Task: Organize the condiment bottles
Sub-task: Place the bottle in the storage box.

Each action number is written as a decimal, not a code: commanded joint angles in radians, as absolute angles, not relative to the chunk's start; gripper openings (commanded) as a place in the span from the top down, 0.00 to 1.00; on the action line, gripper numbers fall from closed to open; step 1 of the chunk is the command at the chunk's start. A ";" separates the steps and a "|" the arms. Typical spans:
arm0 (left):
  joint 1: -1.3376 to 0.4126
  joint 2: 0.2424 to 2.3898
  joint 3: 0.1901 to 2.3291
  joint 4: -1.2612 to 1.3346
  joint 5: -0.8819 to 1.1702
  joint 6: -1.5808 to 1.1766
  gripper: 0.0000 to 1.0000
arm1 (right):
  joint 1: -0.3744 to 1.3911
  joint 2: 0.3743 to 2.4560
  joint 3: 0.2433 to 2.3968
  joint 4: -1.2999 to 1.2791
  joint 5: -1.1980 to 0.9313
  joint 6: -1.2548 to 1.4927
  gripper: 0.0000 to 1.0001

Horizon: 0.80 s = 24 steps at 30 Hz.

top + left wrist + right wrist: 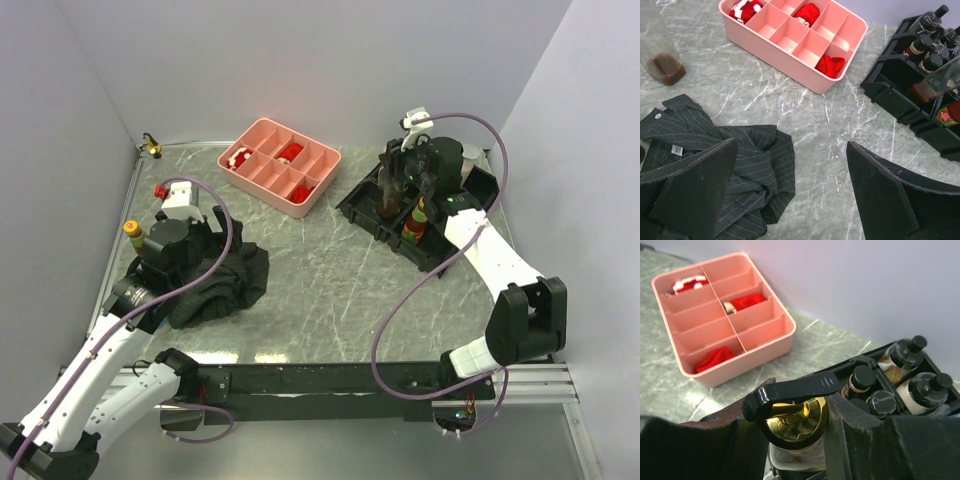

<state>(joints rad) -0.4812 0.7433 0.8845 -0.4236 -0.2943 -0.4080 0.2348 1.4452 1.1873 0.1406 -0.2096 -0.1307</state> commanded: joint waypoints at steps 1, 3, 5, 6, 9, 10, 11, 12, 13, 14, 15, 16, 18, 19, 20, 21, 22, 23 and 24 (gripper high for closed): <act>-0.482 0.729 0.877 -0.385 -0.311 -0.393 0.04 | 0.198 1.460 1.204 0.285 -0.304 -0.173 0.94; -0.482 0.729 0.877 -0.384 -0.311 -0.391 0.04 | 0.186 1.473 1.192 0.281 -0.359 -0.182 0.89; -0.482 0.727 0.876 -0.380 -0.308 -0.391 0.04 | 0.173 1.488 1.184 0.267 -0.399 -0.202 0.81; -0.482 0.727 0.874 -0.379 -0.310 -0.390 0.04 | 0.170 1.493 1.181 0.250 -0.434 -0.212 0.79; -0.482 0.730 0.877 -0.382 -0.308 -0.388 0.04 | 0.166 1.499 1.158 0.226 -0.463 -0.258 0.70; -0.482 0.730 0.877 -0.382 -0.308 -0.390 0.04 | 0.167 1.500 1.154 0.218 -0.471 -0.282 0.67; -0.482 0.730 0.877 -0.382 -0.307 -0.388 0.04 | 0.167 1.505 1.151 0.212 -0.472 -0.291 0.61; -0.482 0.732 0.877 -0.382 -0.307 -0.388 0.03 | 0.166 1.509 1.154 0.189 -0.474 -0.299 0.59; -0.482 0.733 0.877 -0.382 -0.307 -0.388 0.04 | 0.166 1.512 1.160 0.178 -0.463 -0.305 0.57; -0.482 0.733 0.877 -0.382 -0.307 -0.388 0.04 | 0.166 1.520 1.167 0.170 -0.453 -0.307 0.54; -0.480 0.733 0.876 -0.383 -0.308 -0.388 0.04 | 0.166 1.523 1.169 0.157 -0.439 -0.308 0.51; -0.482 0.733 0.877 -0.383 -0.308 -0.390 0.03 | 0.166 1.523 1.170 0.150 -0.413 -0.308 0.40; -0.480 0.733 0.877 -0.383 -0.311 -0.390 0.04 | 0.166 1.516 1.169 0.143 -0.388 -0.304 0.28; -0.482 0.732 0.877 -0.383 -0.311 -0.390 0.04 | 0.166 1.503 1.166 0.141 -0.377 -0.302 0.19; -0.482 0.730 0.876 -0.383 -0.313 -0.388 0.04 | 0.167 1.497 1.164 0.138 -0.370 -0.298 0.14; -0.480 0.730 0.876 -0.380 -0.313 -0.390 0.04 | 0.167 1.490 1.161 0.134 -0.364 -0.287 0.08; -0.482 0.730 0.876 -0.382 -0.311 -0.388 0.04 | 0.166 1.471 1.155 0.130 -0.356 -0.282 0.00; -0.482 0.732 0.876 -0.382 -0.311 -0.390 0.04 | 0.166 1.465 1.157 0.127 -0.341 -0.276 0.00; -0.482 0.732 0.876 -0.383 -0.311 -0.390 0.04 | 0.166 1.454 1.154 0.117 -0.333 -0.264 0.00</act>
<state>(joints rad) -0.4812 0.7422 0.8787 -0.4232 -0.2955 -0.4049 0.1696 1.5223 1.1404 0.1223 -0.3820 -0.2813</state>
